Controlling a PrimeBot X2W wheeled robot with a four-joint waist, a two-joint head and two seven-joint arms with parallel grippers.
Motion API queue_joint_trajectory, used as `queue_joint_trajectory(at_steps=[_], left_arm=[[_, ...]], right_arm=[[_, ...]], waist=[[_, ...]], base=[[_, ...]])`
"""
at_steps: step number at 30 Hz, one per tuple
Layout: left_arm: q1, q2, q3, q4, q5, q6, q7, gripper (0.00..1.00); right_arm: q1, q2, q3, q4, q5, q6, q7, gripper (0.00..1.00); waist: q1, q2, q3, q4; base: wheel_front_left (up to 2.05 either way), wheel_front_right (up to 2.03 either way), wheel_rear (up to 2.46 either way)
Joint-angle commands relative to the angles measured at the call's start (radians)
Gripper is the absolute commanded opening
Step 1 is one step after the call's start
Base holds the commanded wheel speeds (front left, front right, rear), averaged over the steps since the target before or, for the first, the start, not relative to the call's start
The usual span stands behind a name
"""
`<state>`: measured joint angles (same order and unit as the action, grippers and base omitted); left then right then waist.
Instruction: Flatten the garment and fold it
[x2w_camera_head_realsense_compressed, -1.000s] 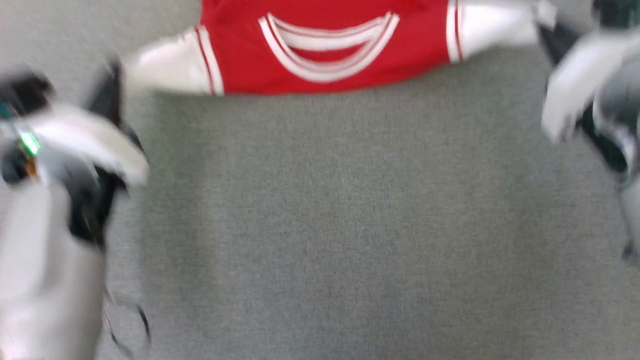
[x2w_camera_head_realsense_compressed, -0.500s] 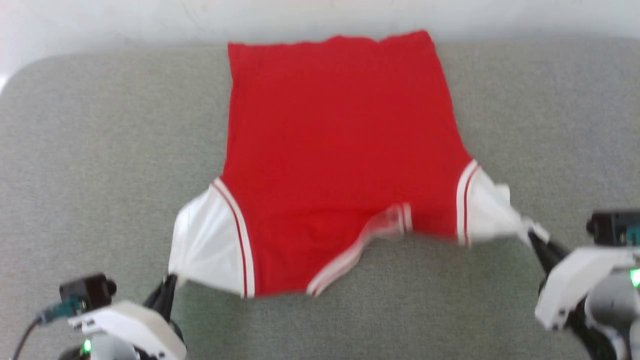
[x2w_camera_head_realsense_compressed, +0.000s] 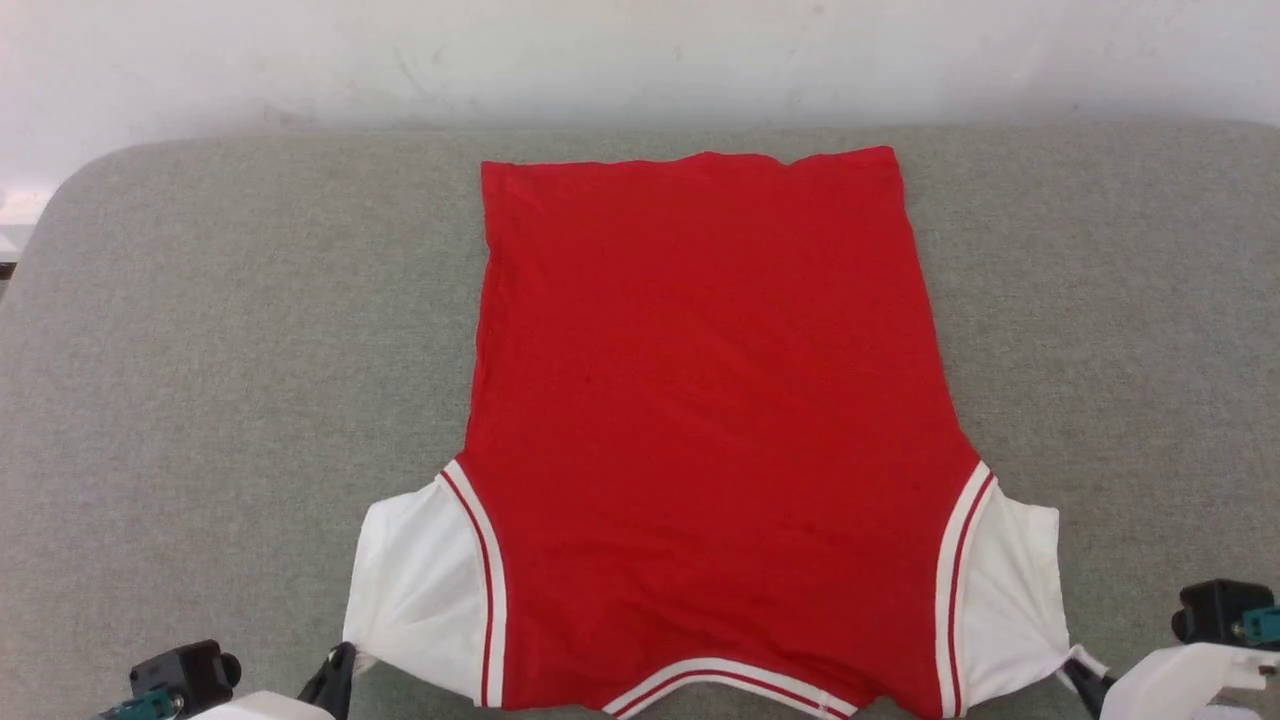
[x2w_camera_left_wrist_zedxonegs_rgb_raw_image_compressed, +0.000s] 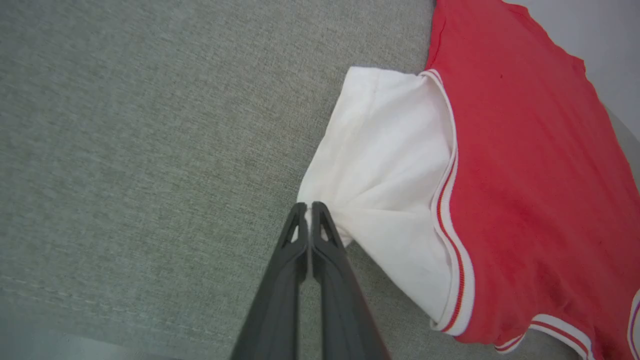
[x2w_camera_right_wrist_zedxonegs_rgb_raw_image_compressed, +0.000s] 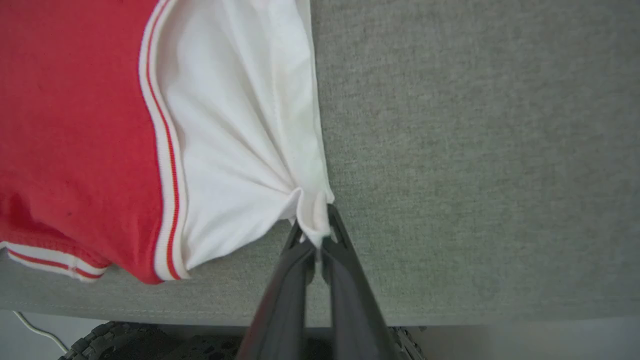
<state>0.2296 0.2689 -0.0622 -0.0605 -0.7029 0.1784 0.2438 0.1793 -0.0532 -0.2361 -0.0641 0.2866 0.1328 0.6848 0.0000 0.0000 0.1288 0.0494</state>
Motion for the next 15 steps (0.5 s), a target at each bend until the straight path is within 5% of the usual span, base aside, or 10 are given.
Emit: queue_joint_trajectory(at_steps=[1,7,9,10,11,15], left_arm=[[0.005,-0.006,-0.001,0.000,-0.001,0.001,-0.010,0.00],[-0.018,-0.020,-0.019,0.008,-0.007,-0.019,-0.025,0.00],[-0.020,-0.020,-0.020,0.007,-0.009,-0.024,-0.030,0.00],[-0.019,-0.020,-0.020,0.006,-0.010,-0.026,-0.031,0.00],[-0.018,-0.019,-0.021,0.005,-0.010,-0.028,-0.031,0.00],[-0.013,-0.017,-0.022,-0.005,-0.014,-0.035,-0.037,0.00]], right_arm=[[0.001,0.002,-0.001,0.027,0.014,-0.002,-0.010,0.00],[-0.029,0.003,0.023,0.119,0.023,-0.002,-0.053,0.00],[-0.035,0.003,0.022,0.126,0.021,-0.002,-0.063,0.47],[-0.035,0.003,0.021,0.123,0.021,-0.002,-0.064,0.85],[-0.033,0.003,0.017,0.119,0.022,-0.002,-0.064,1.00],[-0.025,0.003,-0.018,0.069,0.037,-0.002,-0.098,1.00]], waist=[[0.0000,0.0000,0.001,-0.001],[0.0000,0.0000,0.003,0.000],[0.0000,0.0000,0.003,0.000],[0.0000,0.0000,0.003,0.000],[0.0000,0.0000,0.002,0.001],[0.0000,0.0000,-0.002,0.010]], base=[[0.00,0.00,0.00],[0.00,0.00,0.00],[0.00,0.00,0.00],[0.00,0.00,0.00],[0.00,0.00,0.00],[0.00,0.00,0.00]])
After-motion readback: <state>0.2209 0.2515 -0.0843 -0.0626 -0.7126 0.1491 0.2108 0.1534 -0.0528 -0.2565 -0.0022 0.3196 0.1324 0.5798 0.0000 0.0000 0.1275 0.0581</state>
